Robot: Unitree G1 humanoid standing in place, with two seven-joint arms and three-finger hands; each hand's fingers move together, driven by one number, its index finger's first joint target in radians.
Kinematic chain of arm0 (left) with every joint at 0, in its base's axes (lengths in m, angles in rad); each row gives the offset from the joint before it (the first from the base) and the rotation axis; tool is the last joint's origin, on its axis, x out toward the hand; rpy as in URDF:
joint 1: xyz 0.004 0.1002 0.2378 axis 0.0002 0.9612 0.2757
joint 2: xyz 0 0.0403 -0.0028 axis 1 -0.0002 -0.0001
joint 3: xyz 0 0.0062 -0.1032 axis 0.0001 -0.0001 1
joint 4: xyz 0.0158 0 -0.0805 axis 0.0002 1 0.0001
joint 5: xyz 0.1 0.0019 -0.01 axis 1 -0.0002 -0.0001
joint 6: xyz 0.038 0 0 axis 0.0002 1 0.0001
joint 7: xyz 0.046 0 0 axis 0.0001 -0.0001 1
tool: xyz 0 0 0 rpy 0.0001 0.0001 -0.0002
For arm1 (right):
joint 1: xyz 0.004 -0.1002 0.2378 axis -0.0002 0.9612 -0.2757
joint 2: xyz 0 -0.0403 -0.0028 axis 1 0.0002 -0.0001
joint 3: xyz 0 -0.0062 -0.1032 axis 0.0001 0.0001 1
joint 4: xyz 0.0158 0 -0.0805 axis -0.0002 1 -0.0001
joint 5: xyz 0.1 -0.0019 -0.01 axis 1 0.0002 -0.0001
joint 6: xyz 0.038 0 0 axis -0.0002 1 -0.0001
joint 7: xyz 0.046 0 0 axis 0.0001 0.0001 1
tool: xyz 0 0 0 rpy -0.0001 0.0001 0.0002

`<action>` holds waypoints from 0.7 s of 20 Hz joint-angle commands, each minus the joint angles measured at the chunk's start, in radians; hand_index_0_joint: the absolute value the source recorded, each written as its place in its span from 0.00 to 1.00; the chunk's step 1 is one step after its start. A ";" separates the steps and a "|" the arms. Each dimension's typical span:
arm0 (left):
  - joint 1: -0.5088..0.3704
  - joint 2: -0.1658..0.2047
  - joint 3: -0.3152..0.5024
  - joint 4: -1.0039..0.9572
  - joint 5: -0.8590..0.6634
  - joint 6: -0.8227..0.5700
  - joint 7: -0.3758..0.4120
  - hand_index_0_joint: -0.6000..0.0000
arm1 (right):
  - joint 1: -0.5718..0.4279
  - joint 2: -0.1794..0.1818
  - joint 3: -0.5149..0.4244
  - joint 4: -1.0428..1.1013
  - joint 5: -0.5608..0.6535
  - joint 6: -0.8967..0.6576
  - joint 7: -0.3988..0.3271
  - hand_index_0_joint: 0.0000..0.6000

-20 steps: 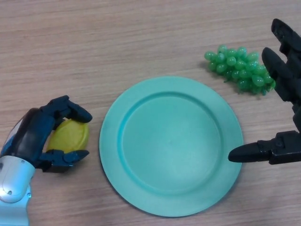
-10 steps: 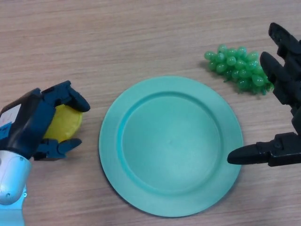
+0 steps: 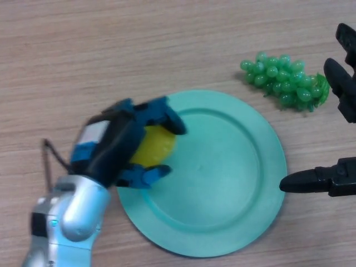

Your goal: Pick up the yellow starfruit and place it on the plate

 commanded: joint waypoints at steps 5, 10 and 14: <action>-0.060 0.006 -0.038 -0.046 -0.102 0.155 0.085 0.00 | -0.001 -0.016 -0.084 -0.086 0.017 -0.119 -0.005 0.00; -0.056 0.006 -0.041 -0.035 -0.071 0.126 0.075 0.50 | -0.004 -0.015 -0.086 -0.107 0.024 -0.089 -0.016 0.00; -0.018 0.006 -0.027 -0.031 0.013 0.021 0.020 1.00 | -0.005 -0.015 -0.085 -0.122 0.009 -0.095 -0.021 0.00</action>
